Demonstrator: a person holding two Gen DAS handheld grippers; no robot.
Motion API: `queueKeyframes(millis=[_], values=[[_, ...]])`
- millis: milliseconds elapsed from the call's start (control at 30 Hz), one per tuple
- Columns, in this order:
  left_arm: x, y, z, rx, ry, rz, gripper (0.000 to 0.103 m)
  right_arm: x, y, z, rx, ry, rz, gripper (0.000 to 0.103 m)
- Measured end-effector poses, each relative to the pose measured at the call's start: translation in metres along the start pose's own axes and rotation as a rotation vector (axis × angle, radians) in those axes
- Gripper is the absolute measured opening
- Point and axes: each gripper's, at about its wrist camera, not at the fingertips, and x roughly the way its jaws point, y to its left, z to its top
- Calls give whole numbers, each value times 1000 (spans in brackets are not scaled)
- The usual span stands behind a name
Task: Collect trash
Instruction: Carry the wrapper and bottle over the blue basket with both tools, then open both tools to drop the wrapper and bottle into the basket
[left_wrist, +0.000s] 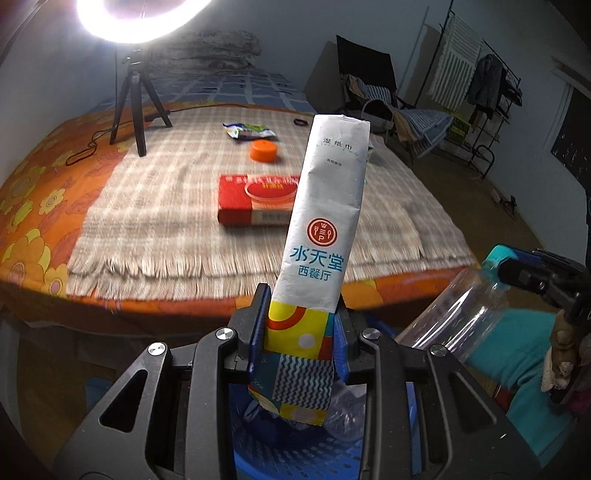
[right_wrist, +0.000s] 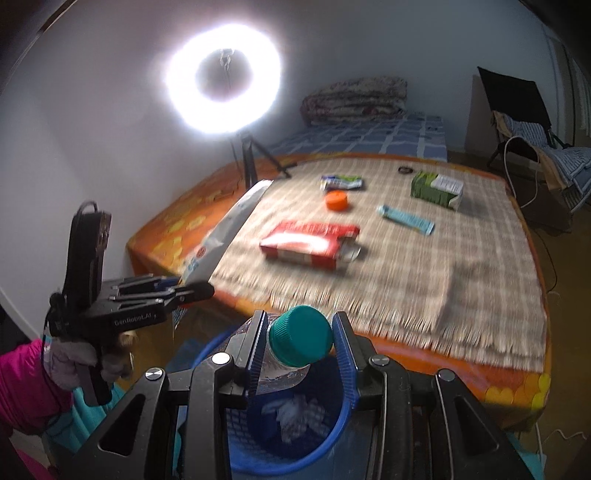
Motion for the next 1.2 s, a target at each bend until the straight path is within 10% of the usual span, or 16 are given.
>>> queueKeyframes(millis=[1200], values=[[32,-26,-72,137,133,78,33,44,34,-59,-133,182,-94,37]])
